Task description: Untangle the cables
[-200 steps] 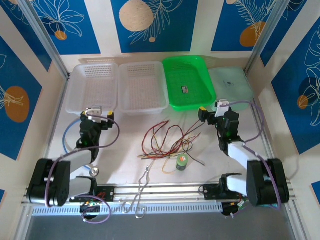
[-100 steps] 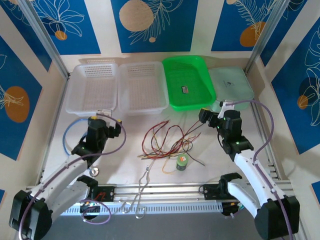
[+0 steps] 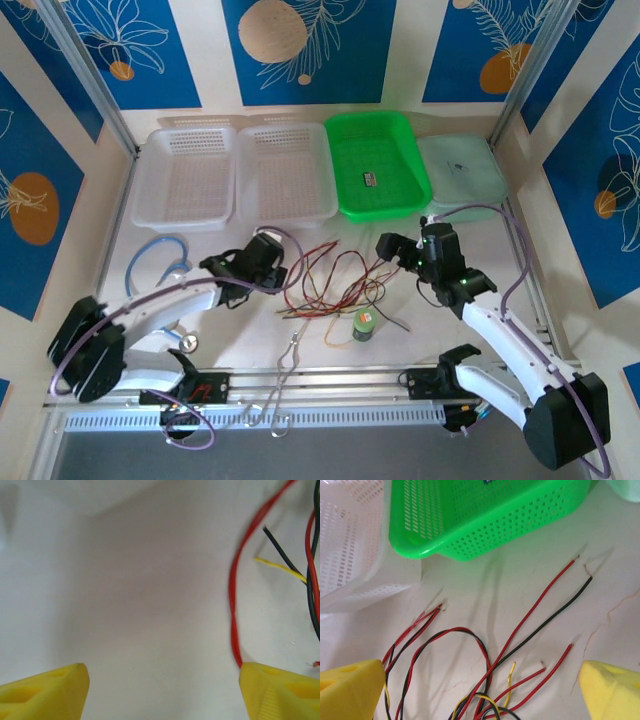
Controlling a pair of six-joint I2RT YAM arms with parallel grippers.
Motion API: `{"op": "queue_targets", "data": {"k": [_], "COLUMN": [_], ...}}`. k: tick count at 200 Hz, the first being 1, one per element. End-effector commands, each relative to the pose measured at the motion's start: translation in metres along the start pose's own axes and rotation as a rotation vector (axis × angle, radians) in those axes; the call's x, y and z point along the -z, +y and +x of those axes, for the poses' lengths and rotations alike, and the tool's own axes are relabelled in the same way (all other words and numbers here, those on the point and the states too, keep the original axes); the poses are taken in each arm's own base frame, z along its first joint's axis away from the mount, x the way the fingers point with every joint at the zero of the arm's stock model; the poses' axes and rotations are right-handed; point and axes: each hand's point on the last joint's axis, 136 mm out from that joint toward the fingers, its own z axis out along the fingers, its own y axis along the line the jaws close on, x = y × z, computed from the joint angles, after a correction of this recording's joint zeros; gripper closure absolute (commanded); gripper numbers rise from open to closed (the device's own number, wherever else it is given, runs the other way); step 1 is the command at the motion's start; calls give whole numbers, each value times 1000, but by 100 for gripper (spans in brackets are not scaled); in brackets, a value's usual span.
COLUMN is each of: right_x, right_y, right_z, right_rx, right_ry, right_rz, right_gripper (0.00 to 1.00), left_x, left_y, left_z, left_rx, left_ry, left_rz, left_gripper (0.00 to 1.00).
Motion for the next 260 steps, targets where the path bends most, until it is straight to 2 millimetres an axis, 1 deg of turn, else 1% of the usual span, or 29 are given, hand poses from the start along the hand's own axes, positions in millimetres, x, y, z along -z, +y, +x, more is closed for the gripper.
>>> {"op": "queue_targets", "data": {"k": [1, 33, 42, 59, 92, 117, 132, 166, 177, 186, 203, 211, 222, 230, 240, 260], "right_x": [5, 3, 2, 1, -1, -1, -1, 0, 0, 0, -1, -2, -1, -1, 0, 1], "right_y": [16, 21, 23, 22, 21, 21, 22, 24, 24, 24, 25, 26, 27, 28, 29, 31], "right_z": [1, 10, 13, 19, 24, 24, 23, 23, 23, 23, 25, 25, 25, 25, 25, 24], "right_rx": [-46, -44, -43, -46, -50, -48, -45, -36, -35, -36, -44, -48, -54, -56, -57, -50], "right_ry": [41, 78, 92, 107, 119, 120, 120, 128, 128, 129, 136, 139, 143, 145, 144, 144], "right_rz": [-37, -48, -51, -44, -38, -36, -38, -39, -40, -41, -47, -51, -56, -60, -61, -67], "right_gripper": [0, 0, 0, 0, 1, 1, 1, 1, 1, 1, 1, 1, 1, 1, 1, 1], "left_x": [-4, -26, -32, -39, -49, -57, -63, -71, -74, -75, -76, -76, -74, -72, -66, -51], "left_y": [-21, -47, -48, -51, -55, -59, -58, -58, -60, -60, -62, -62, -60, -56, -50, -41], "left_z": [-6, -4, -2, 1, 6, 14, 19, 29, 32, 32, 33, 33, 29, 25, 18, -2], "left_rx": [34, 15, 13, 12, 7, -15, -20, -26, -29, -32, -38, -40, -44, -43, -35, -13], "left_ry": [37, 98, 118, 138, 177, 231, 256, 297, 309, 315, 322, 324, 312, 292, 255, 171], "left_rz": [31, 75, 66, 61, 62, 65, 56, 48, 55, 58, 68, 70, 61, 43, 22, -1], "left_gripper": [26, 38, 41, 50, 54, 59, 62, 67, 70, 73, 84, 87, 92, 96, 100, 100]}}
